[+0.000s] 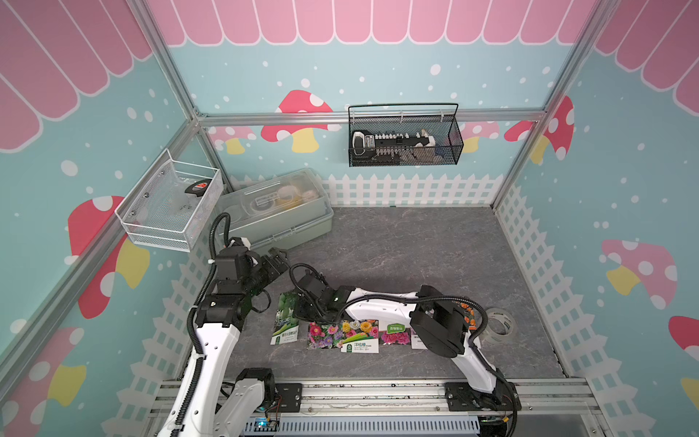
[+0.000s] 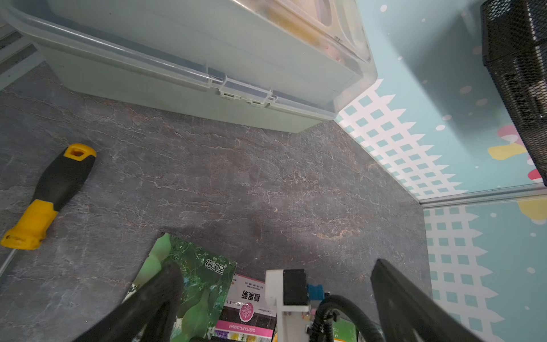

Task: Arrange the seed packets in a row
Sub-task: Place the seed packet at the center of the board.

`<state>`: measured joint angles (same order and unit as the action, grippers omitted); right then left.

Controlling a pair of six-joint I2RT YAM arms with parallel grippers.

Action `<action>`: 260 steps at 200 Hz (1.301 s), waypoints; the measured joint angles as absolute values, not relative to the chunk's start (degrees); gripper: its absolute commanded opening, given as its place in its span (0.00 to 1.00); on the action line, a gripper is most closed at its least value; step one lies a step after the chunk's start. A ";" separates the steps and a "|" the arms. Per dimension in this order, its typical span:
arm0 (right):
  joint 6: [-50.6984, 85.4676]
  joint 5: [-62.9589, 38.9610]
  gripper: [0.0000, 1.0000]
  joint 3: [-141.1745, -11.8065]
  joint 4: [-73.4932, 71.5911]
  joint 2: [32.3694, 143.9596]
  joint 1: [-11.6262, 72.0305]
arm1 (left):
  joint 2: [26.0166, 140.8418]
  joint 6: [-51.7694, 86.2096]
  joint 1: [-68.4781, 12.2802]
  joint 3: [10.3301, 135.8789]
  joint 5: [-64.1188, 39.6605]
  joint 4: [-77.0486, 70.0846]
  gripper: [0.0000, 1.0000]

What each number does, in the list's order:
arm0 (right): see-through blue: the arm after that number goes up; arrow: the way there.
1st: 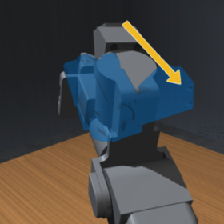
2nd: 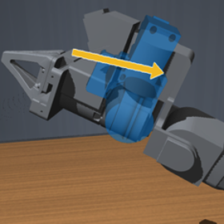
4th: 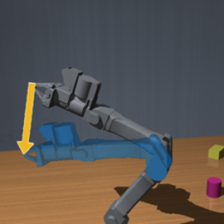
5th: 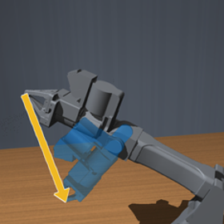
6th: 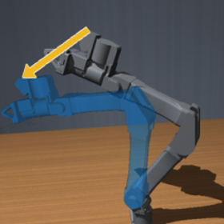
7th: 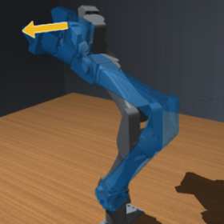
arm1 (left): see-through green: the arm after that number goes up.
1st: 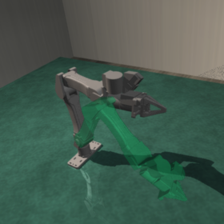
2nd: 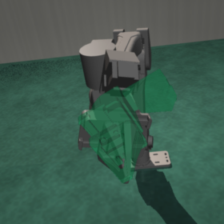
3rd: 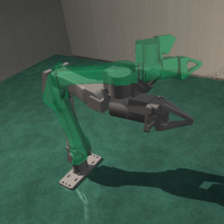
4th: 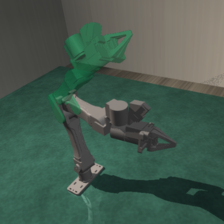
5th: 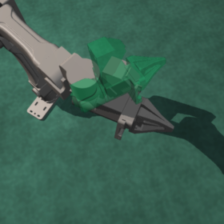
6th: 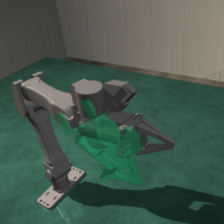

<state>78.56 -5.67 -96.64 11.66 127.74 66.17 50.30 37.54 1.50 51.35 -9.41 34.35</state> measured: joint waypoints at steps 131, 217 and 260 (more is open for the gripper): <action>81.62 -7.33 0.16 -97.27 14.11 129.23 66.65 | 50.28 37.30 1.37 50.11 -11.64 33.12 0.99; 81.54 -5.37 0.35 -98.78 19.38 129.27 67.13 | 49.56 37.08 1.34 50.02 -12.23 33.12 0.99; 81.25 -3.36 0.38 -98.63 21.50 129.03 67.13 | 49.23 37.08 1.34 49.39 -12.23 33.15 0.99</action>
<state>81.25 -3.36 -98.63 21.50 129.03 67.13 49.23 37.08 1.34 49.39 -12.23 33.15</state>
